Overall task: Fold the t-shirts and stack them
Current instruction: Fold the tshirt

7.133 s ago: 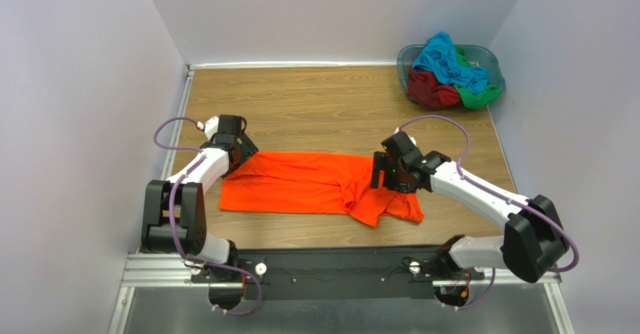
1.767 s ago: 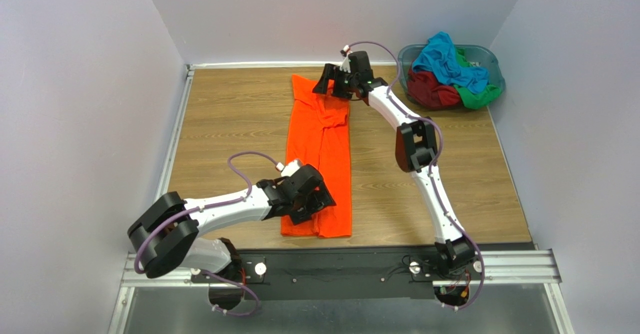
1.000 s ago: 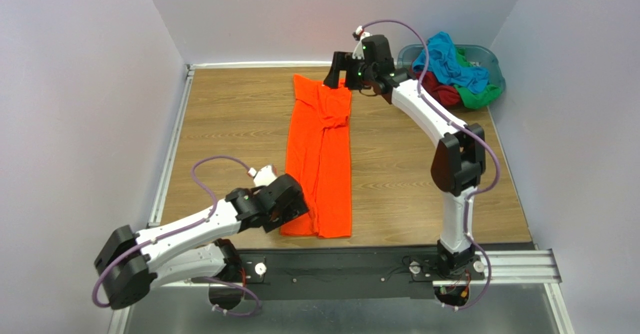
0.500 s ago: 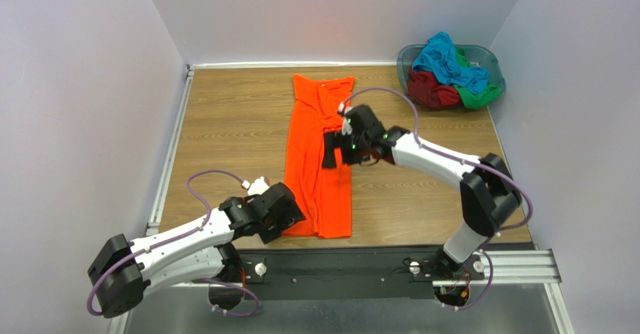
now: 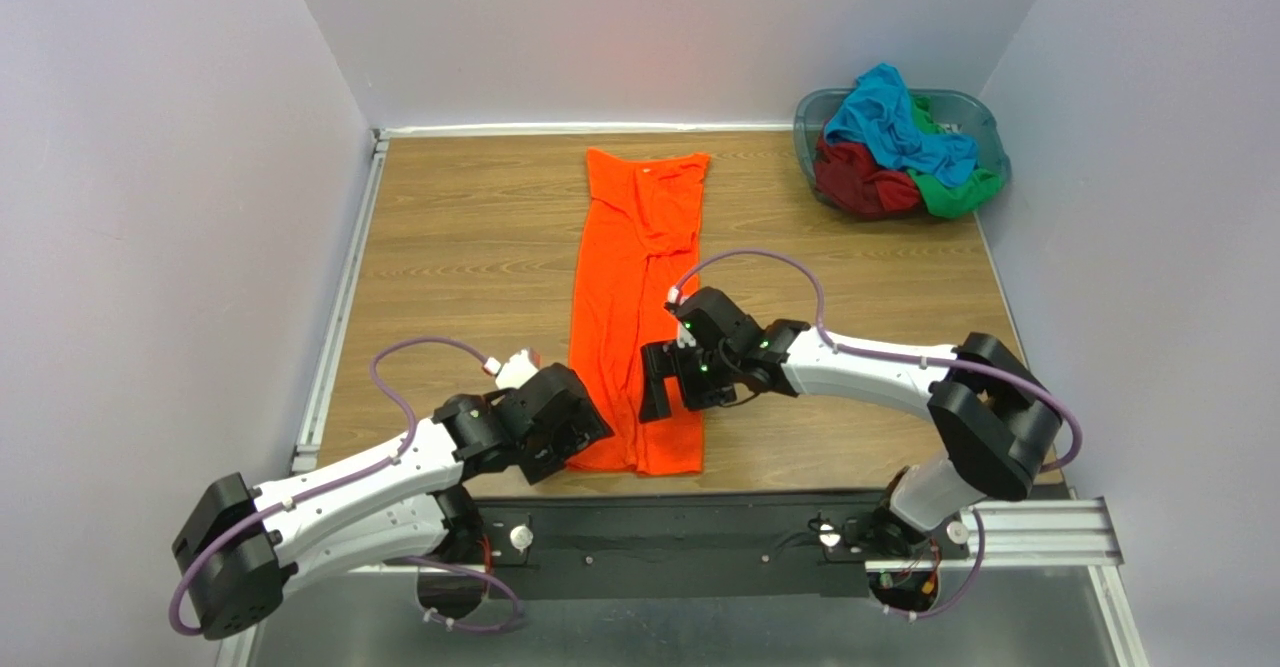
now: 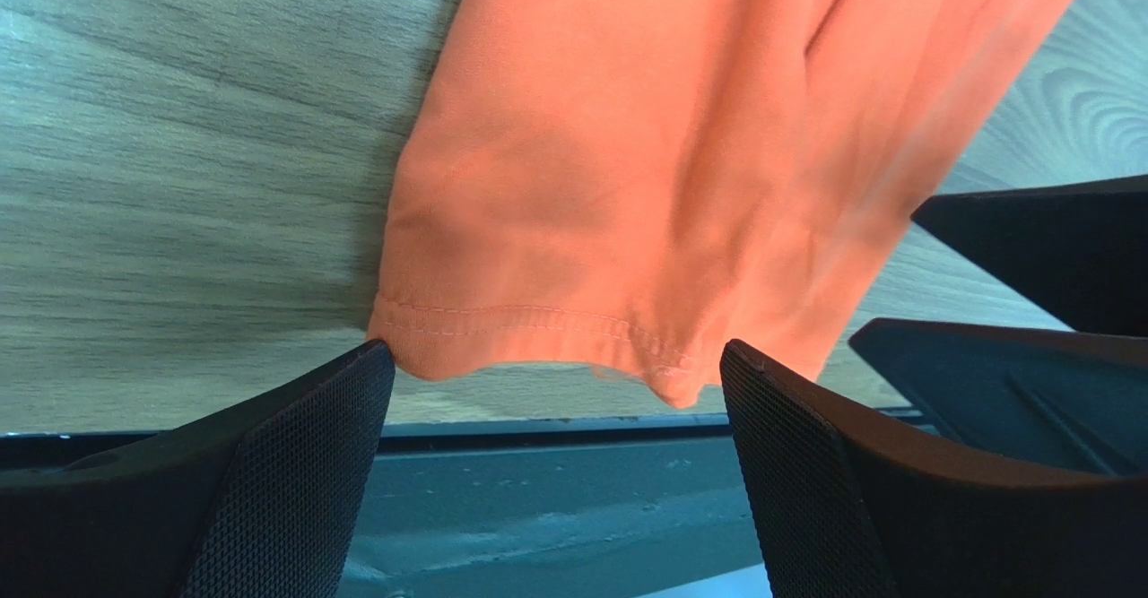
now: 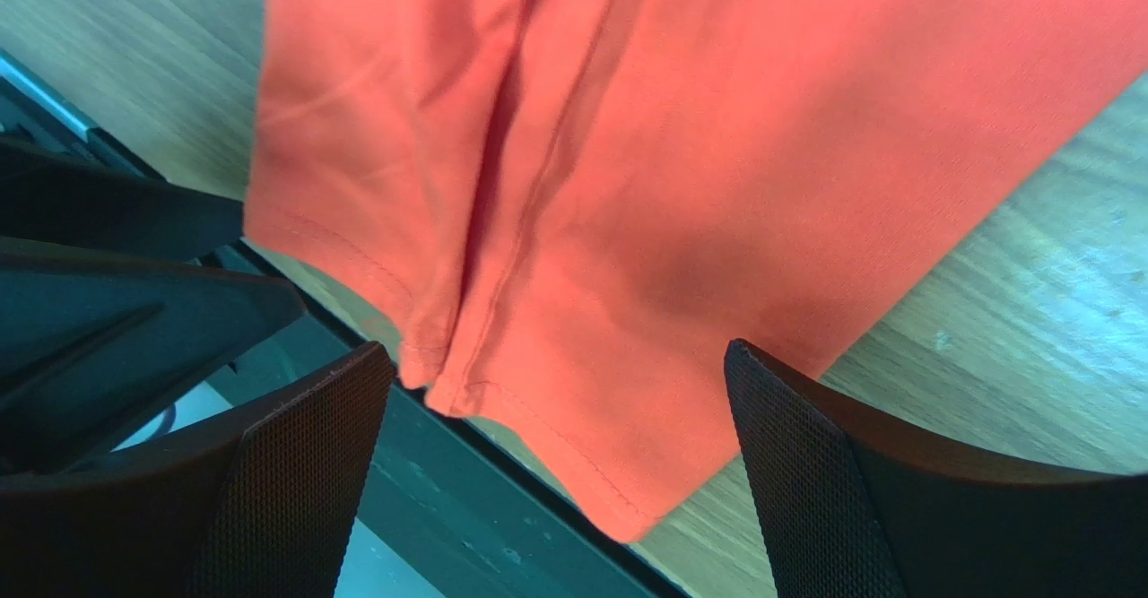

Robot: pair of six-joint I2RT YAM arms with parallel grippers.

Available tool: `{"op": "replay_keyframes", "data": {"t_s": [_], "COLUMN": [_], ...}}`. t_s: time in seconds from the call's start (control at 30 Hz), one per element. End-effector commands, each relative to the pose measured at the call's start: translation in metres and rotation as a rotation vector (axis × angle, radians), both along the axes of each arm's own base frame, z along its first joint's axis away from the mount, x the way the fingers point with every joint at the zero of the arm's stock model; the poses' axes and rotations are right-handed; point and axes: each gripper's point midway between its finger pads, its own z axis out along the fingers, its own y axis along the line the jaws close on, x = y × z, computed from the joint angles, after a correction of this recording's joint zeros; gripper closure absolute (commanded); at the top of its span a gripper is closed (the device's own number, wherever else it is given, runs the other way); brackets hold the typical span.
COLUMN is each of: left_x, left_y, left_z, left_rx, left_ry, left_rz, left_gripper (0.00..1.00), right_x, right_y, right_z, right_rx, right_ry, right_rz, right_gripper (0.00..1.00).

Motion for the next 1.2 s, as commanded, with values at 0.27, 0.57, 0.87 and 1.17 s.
{"op": "replay_keyframes", "data": {"t_s": [0.27,0.57,0.87,1.17], "left_x": [0.002,-0.004,-0.017,-0.025], "left_y": [-0.007,-0.009,-0.009,-0.010], "left_z": [0.010,0.014,0.000,-0.023], "left_rx": [-0.019,0.010,-0.010,-0.021], "left_ry": [-0.024,-0.015,0.025,0.067], "left_rz": [-0.046,-0.118,-0.163,-0.176], "left_gripper": [0.02,0.02,0.02,0.42], "right_x": [-0.021,-0.026,-0.015,-0.010], "right_y": [-0.025,-0.057,-0.059,-0.034], "right_z": [-0.043,-0.049,-0.032,0.025], "right_rx": [-0.058,-0.143,-0.140,0.026], "right_ry": [0.077,0.057,0.017,-0.057], "right_rz": [-0.079,-0.148,-0.133,-0.057], "right_gripper": [0.00,0.00,0.00,0.00]}}
